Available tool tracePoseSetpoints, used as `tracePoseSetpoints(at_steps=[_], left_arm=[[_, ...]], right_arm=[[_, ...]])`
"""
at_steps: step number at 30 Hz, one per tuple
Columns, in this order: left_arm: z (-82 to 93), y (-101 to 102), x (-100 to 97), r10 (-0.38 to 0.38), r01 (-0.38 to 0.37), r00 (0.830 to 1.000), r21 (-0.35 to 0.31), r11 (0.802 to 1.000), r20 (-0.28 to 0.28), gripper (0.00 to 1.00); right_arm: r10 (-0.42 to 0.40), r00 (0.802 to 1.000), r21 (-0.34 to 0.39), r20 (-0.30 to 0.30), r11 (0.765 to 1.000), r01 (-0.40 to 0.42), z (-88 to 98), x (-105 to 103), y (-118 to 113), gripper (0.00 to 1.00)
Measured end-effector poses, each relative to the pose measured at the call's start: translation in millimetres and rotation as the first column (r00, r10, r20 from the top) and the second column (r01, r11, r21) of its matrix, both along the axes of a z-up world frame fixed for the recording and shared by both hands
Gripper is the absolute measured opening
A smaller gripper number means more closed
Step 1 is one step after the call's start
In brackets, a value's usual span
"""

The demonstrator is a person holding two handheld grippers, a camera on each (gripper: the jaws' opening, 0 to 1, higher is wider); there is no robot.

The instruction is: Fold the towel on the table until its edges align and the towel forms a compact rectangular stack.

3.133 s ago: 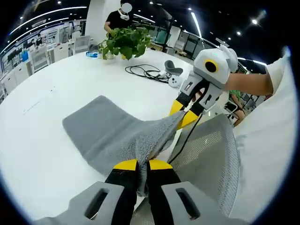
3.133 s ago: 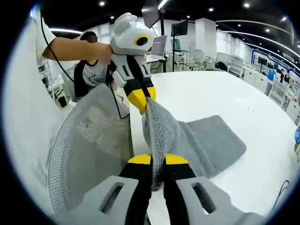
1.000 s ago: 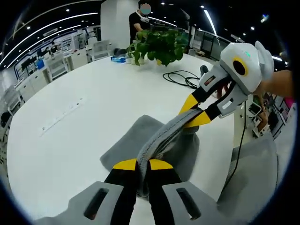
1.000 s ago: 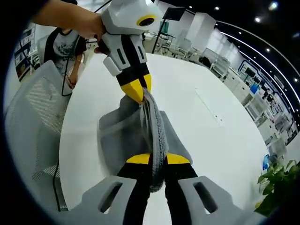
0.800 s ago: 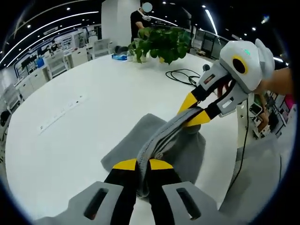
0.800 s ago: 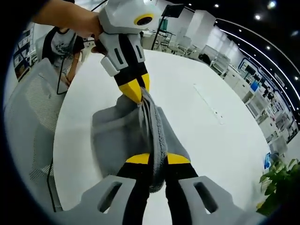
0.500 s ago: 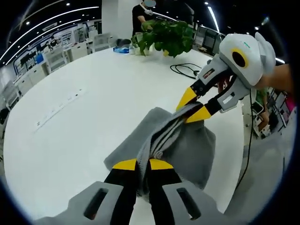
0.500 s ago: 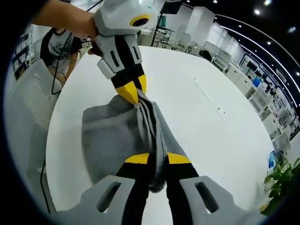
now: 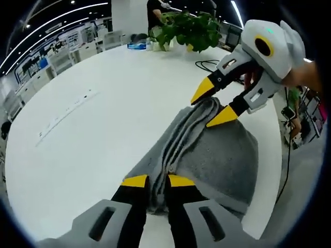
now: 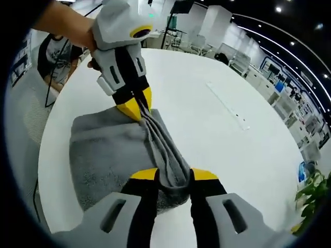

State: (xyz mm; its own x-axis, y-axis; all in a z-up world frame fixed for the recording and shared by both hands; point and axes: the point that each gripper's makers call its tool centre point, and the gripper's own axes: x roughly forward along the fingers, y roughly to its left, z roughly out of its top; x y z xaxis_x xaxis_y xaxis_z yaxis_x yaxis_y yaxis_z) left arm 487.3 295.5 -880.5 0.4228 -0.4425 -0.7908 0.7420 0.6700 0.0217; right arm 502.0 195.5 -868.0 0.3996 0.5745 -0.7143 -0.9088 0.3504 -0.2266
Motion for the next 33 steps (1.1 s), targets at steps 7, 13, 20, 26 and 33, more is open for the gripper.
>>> tracePoseSetpoints(at_steps=[7,13,20,26,33], left_arm=[[22.4,10.2,15.2,-0.003,-0.002,0.989,0.036,0.999,0.149,0.17],[30.4,3.6,7.1,-0.007,0.008,0.991,-0.005,1.000,0.134,0.17],[18.6,-12.1,-14.0,-0.018,0.020,0.999,-0.055,0.998,0.039,0.18],[-3.8,-9.1,-16.8,-0.003,0.002,0.999,0.023,1.000,0.040,0.21],[-11.4,-9.9,-4.6,0.004,-0.007,0.997,0.049,0.999,0.074,0.21]], right_arm=[[-0.021,0.997,0.079,0.070,0.997,0.015,26.1,1.3,-2.1,0.15],[-0.016,1.000,0.123,0.026,0.992,0.013,29.4,-13.6,-2.4,0.14],[0.003,0.999,0.084,-0.034,0.996,0.000,2.1,-20.0,-6.5,0.11],[-0.033,0.995,0.044,-0.097,0.998,0.038,-19.4,-17.0,-8.7,0.16],[-0.101,0.988,0.039,-0.121,0.994,0.106,-31.2,-12.1,-14.7,0.17]])
